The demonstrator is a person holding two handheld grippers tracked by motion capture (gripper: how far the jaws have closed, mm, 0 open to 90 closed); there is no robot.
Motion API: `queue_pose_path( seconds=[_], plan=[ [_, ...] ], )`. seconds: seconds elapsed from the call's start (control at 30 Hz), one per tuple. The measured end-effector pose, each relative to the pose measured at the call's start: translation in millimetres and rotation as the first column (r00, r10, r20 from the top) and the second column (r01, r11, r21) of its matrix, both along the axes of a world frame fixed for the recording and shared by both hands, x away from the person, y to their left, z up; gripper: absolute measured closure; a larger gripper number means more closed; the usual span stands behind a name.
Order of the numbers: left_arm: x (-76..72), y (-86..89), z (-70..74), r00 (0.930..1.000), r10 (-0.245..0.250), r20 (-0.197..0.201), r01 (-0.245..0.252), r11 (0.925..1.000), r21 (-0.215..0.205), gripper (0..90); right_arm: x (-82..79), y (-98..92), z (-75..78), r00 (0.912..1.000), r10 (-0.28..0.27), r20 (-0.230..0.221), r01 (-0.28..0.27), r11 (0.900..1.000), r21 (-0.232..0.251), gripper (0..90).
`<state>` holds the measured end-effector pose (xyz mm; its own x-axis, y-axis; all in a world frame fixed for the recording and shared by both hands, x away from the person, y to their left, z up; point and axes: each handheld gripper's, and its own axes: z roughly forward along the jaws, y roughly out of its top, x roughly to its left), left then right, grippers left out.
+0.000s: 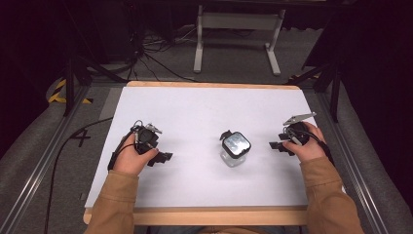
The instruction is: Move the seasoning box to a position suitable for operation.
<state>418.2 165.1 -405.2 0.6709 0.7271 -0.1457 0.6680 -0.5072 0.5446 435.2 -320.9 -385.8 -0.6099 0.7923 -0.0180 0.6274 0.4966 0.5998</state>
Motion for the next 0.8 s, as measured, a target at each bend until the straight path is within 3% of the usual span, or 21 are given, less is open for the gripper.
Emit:
queue_pose_path(
  seconds=[0.17,0.37,0.43,0.47,0.57,0.67,0.73,0.8],
  plan=[
    [-1.5,-2.0,2.1,0.9999,-0.01,0.006,0.01,0.9999,-0.006,24.1,-2.3,2.6,0.6,0.9994,0.025,-0.022,-0.025,0.999,0.02,58.3],
    [-2.9,-5.0,3.6,0.9995,-0.027,0.013,0.028,0.9993,-0.024,24.1,-3.9,8.5,3.0,0.9988,0.045,0.019,-0.046,0.998,0.044,61.9],
    [-2.9,-5.4,3.7,0.9994,-0.034,0.01,0.035,0.9992,-0.02,24.2,-4.0,10.9,2.2,0.9973,0.058,0.045,-0.061,0.996,0.064,68.2],
    [-3.0,-5.7,3.7,0.9993,-0.035,0.01,0.035,0.9992,-0.02,24.2,-4.1,12.0,1.7,0.9963,0.064,0.056,-0.069,0.995,0.077,76.2],
    [-3.7,-6.5,3.7,0.9995,-0.031,0.01,0.031,0.9993,-0.021,24.3,-3.3,17.0,-2.4,0.9912,0.105,0.081,-0.114,0.985,0.126,89.5],
    [-4.2,-6.5,4.0,0.9992,-0.037,0.012,0.037,0.9991,-0.022,24.3,-2.4,21.2,-6.2,0.9865,0.126,0.105,-0.14,0.98,0.142,89.7],
    [-4.3,-6.4,4.4,0.9993,-0.036,0.014,0.036,0.999,-0.028,24.3,-2.5,23.8,-7.4,0.9802,0.148,0.132,-0.17,0.969,0.181,89.6],
    [-4.3,-6.5,4.9,0.9991,-0.04,0.013,0.04,0.9988,-0.028,24.3,-2.6,25.4,-8.4,0.9763,0.154,0.152,-0.182,0.964,0.196,89.5]
  ],
)
